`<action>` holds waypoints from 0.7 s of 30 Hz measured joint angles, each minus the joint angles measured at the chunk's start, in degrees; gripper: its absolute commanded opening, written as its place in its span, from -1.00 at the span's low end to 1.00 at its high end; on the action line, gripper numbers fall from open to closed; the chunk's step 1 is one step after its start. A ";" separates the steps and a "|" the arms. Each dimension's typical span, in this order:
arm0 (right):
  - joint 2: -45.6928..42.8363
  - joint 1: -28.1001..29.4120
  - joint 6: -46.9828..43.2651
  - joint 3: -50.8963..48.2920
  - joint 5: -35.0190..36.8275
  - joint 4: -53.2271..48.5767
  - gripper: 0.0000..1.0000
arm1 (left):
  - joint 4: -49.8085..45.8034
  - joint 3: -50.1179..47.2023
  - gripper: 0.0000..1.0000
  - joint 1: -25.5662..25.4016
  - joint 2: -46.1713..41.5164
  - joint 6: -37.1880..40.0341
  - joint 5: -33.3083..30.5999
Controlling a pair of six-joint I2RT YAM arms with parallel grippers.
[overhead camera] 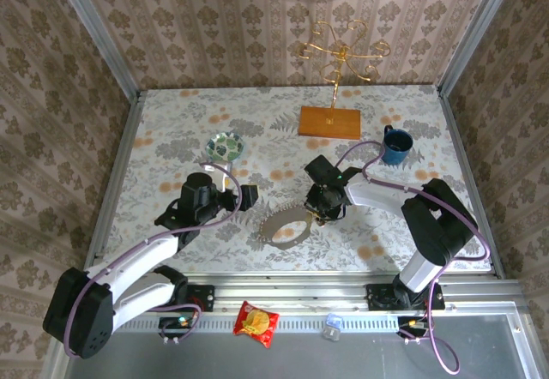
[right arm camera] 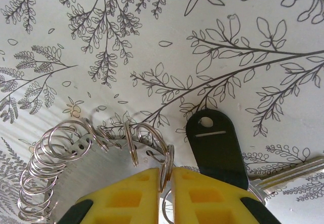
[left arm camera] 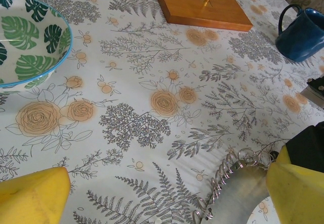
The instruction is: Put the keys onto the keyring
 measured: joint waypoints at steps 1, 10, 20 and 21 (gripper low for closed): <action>0.00 0.00 0.04 0.00 0.00 0.02 -0.69 | 0.00 0.00 1.00 -0.02 0.00 0.00 0.00; 0.72 0.00 0.15 0.00 0.00 0.11 -0.85 | 0.00 0.00 1.00 -0.02 0.00 0.15 -0.20; 0.81 0.13 -1.14 0.04 0.15 0.28 -1.00 | -0.17 0.00 1.00 0.00 -0.09 0.68 -0.46; 0.61 0.28 -2.32 0.04 0.46 0.28 -1.00 | -0.50 0.02 1.00 -0.02 -0.31 0.94 -0.66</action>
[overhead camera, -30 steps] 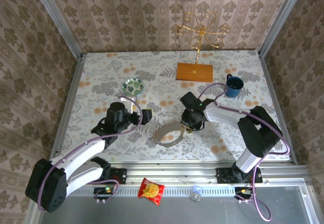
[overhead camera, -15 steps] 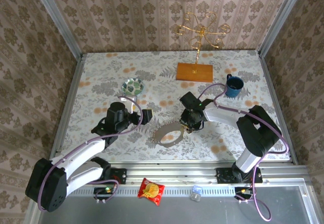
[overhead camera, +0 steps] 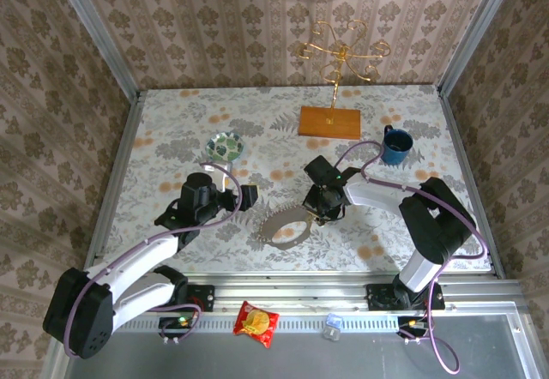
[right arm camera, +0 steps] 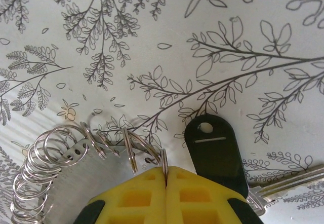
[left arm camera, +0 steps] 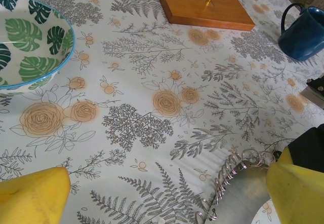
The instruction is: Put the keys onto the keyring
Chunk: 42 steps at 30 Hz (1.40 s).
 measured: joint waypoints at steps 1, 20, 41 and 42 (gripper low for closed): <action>-0.57 0.15 -1.77 -0.02 0.28 0.02 -1.00 | -0.46 0.00 1.00 0.00 -0.37 0.33 -0.20; -24.63 3.06 -59.67 -3.32 -4.55 11.43 -1.00 | -7.43 5.01 0.82 -0.42 -12.28 15.50 -4.33; -24.87 3.17 -80.83 -0.44 -21.49 9.92 -1.00 | -4.04 8.68 -0.18 -0.76 1.03 39.06 35.45; -24.85 3.28 -81.18 -0.42 -21.66 9.90 -1.00 | -3.37 8.68 -0.20 -0.92 1.46 39.50 36.63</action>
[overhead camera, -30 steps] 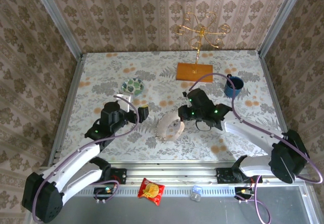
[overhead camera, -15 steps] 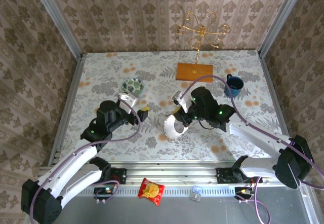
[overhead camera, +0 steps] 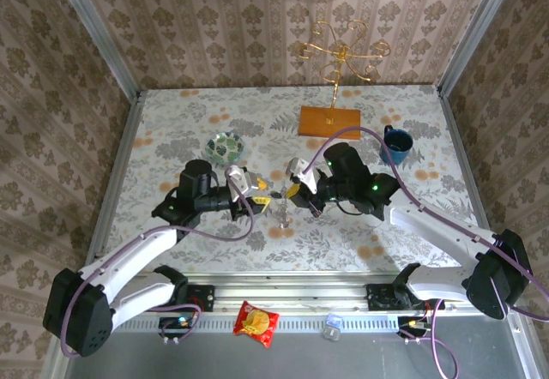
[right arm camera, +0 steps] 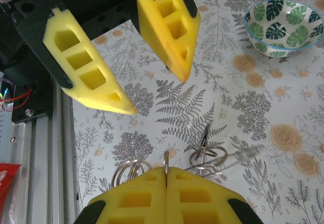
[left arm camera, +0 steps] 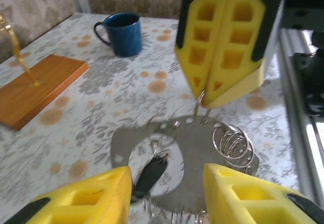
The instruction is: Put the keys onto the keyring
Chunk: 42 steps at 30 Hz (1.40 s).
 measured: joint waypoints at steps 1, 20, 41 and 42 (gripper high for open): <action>0.02 0.15 -0.46 0.00 -0.13 -0.04 -1.00 | 0.57 0.00 -0.22 -0.22 0.46 0.42 1.20; 2.56 2.95 -4.13 1.99 -1.68 -1.88 -1.00 | 3.43 0.00 -0.77 -3.63 5.62 4.22 6.43; -9.05 -2.47 0.83 -16.55 -6.86 20.09 -0.19 | 15.30 -7.17 -1.00 -4.79 3.28 0.26 6.29; -8.68 -2.14 0.66 -16.55 -7.37 20.44 -0.20 | 16.28 -7.39 -1.00 -5.03 3.28 -0.02 6.29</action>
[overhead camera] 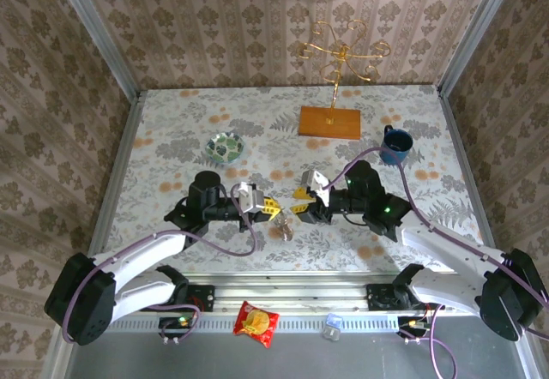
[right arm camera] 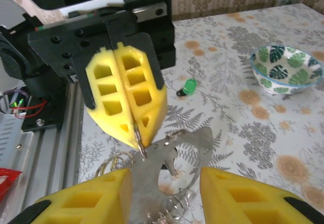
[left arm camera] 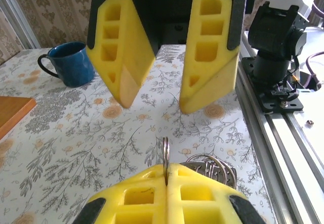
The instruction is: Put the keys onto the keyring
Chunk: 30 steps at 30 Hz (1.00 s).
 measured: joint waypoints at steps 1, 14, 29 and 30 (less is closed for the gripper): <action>0.44 0.46 -0.24 0.00 -0.37 0.33 -0.21 | 0.70 -0.13 -1.00 -0.07 0.00 -0.28 0.00; 4.50 2.64 -3.02 0.59 -0.76 1.55 -0.51 | 5.01 -1.53 -1.00 -0.70 0.00 -1.25 0.02; 5.64 3.19 -4.61 3.32 -0.57 -0.81 -1.00 | 6.38 -1.90 -0.35 -0.74 -0.07 -1.20 -1.36; 5.70 3.28 -5.29 4.09 -0.31 -2.12 -1.00 | 6.10 -1.92 -0.35 -0.74 -0.24 -1.01 -1.70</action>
